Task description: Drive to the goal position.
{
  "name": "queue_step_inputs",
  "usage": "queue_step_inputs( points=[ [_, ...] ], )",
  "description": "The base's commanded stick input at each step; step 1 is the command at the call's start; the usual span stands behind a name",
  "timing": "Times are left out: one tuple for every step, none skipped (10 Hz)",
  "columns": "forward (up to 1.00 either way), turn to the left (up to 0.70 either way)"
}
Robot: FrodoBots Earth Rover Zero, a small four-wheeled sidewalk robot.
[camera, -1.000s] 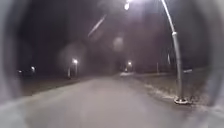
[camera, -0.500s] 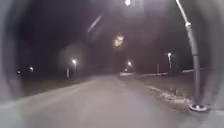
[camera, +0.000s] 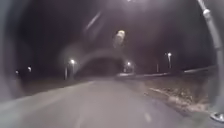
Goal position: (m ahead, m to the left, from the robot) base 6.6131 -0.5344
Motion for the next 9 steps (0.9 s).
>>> queue_step_inputs(
  points=[
    [1.00, 0.00],
    [1.00, 0.00],
    [1.00, 0.00],
    [1.00, 0.00],
    [1.00, 0.00],
    [1.00, 0.00],
    [1.00, 0.00],
    [1.00, 0.00],
    [1.00, 0.00]
  ],
)
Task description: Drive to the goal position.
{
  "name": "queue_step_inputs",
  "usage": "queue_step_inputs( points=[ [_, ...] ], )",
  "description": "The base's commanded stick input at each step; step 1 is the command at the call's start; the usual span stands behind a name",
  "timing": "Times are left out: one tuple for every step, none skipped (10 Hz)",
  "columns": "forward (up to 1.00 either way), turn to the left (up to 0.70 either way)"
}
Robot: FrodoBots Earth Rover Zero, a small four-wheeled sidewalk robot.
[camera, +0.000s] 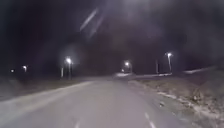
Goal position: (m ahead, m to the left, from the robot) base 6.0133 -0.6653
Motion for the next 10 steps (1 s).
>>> queue_step_inputs(
  points=[
    [1.00, 0.00],
    [1.00, 0.00],
    [1.00, 0.00],
    [1.00, 0.00],
    [1.00, 0.00],
    [1.00, 0.00],
    [1.00, 0.00],
    [1.00, 0.00],
    [1.00, 0.00],
    [1.00, 0.00]
  ],
)
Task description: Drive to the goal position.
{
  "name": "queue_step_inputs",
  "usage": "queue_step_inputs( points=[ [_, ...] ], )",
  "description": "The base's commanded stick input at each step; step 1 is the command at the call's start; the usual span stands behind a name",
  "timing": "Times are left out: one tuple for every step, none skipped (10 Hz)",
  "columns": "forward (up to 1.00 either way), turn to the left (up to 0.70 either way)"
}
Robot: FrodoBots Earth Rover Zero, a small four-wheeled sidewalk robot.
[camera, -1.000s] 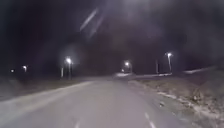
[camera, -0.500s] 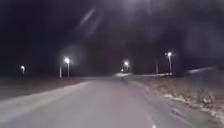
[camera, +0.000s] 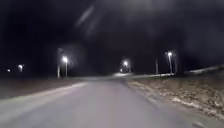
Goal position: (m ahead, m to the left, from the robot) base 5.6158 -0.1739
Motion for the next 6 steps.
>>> queue_step_inputs(
  points=[
    [1.00, 0.00],
    [1.00, 0.00],
    [1.00, 0.00],
    [1.00, 0.00],
    [1.00, 0.00],
    [1.00, 0.00]
  ],
)
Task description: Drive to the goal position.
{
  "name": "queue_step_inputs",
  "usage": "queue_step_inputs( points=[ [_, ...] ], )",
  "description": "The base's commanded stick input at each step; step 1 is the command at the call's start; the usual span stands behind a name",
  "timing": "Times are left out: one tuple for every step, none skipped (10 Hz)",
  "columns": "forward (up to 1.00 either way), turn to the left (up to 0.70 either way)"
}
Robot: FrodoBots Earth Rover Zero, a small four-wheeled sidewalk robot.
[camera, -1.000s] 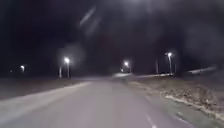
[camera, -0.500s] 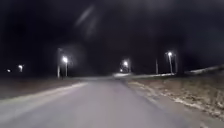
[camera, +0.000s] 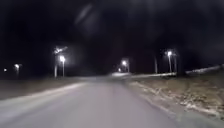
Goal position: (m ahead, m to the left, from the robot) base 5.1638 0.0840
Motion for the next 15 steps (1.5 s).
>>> queue_step_inputs(
  points=[
    [1.00, 0.00],
    [1.00, 0.00],
    [1.00, 0.00],
    [1.00, 0.00],
    [1.00, 0.00],
    [1.00, 0.00],
    [1.00, 0.00],
    [1.00, 0.00],
    [1.00, 0.00],
    [1.00, 0.00],
    [1.00, 0.00],
    [1.00, 0.00],
    [1.00, 0.00],
    [1.00, 0.00],
    [1.00, 0.00]
  ],
)
